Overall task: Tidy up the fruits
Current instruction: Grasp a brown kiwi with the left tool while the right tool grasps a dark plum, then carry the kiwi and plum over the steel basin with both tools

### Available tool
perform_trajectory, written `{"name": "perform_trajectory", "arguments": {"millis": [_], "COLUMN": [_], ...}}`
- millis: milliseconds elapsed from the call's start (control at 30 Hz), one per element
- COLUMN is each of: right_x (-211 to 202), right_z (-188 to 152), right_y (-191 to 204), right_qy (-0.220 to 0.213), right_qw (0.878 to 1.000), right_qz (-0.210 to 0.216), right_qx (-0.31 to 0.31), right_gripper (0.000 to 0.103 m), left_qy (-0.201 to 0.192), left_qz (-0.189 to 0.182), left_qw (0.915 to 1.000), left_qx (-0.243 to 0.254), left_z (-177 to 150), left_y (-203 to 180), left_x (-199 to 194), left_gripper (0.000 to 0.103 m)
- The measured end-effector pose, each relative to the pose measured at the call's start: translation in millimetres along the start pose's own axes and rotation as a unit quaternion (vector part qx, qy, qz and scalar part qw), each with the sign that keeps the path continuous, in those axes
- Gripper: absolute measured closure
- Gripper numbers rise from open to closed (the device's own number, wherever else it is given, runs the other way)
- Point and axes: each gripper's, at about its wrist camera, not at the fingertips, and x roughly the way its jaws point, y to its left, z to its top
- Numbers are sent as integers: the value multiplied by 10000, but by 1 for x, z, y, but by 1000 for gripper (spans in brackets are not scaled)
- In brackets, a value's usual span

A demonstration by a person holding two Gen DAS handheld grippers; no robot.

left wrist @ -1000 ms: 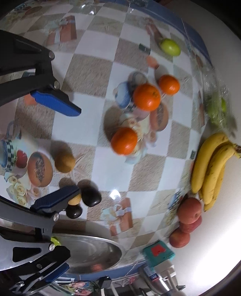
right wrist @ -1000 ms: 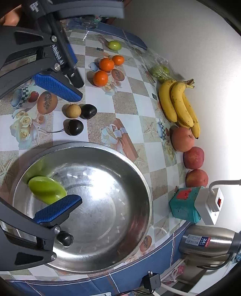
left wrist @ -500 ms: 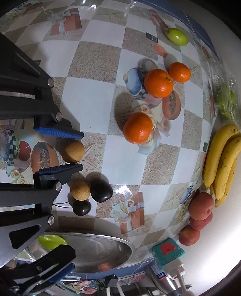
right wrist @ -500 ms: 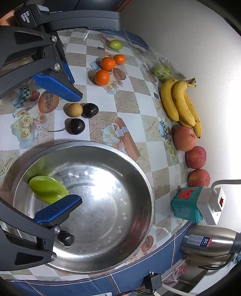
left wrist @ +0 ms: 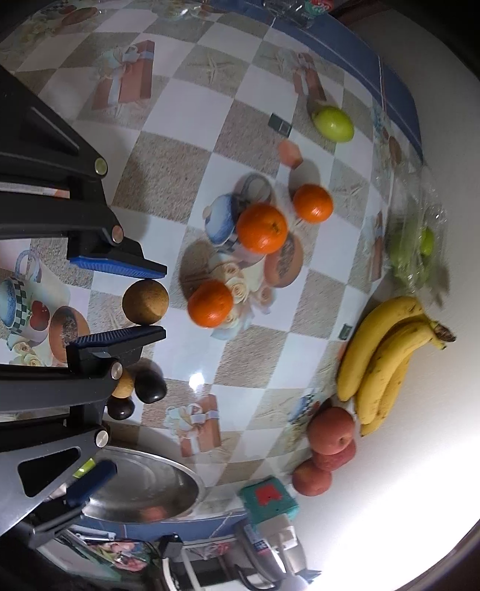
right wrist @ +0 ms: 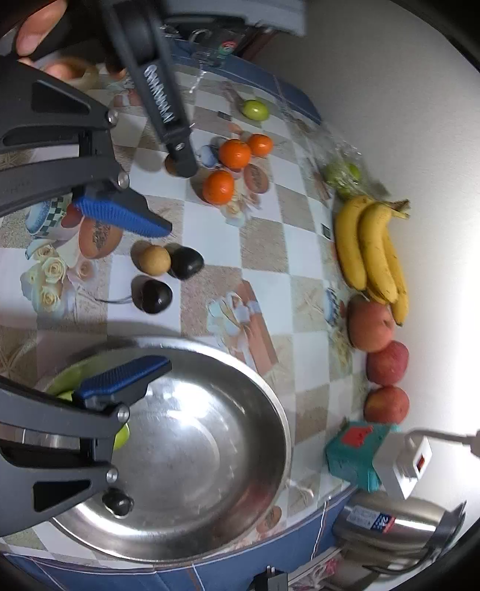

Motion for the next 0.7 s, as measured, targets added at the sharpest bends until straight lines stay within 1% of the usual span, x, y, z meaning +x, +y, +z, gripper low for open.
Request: {"name": "perform_trajectory", "arguments": {"millis": [33,100,200,300,367,433,700], "right_x": [2,7,15,25,30,32,42], "right_z": [0,-2,-3,-4,-5,-5,-4], "right_y": [2,7,13,16,16,16,17], "right_qy": [35,101,191,316,368,383,429], "right_qw": [10000,9998,9994,9983,9978,9973,9955], "right_qz": [-13,-75,-163,-353,-433,-508,-727], "right_qx": [-51,-154,-256,-334,-356,-378,-441], "right_gripper": [47,53,56,64,65,69,72], "left_qy": [-23,-71,-147,-209,-248,-285,-316], "left_qz": [-5,-39,-29,-14,-8,-3,-7], "left_qw": [10000,9999,9998,9997,9996,9995,9994], "left_qx": [-19,-78,-92,-131,-143,-139,-136], "left_z": [1,3,4,7,8,9,10], "left_y": [1,3,4,5,5,5,5], "left_x": [-2,-5,-9,-13,-16,-18,-21], "left_gripper": [75,75,75,75,75,75,75]}}
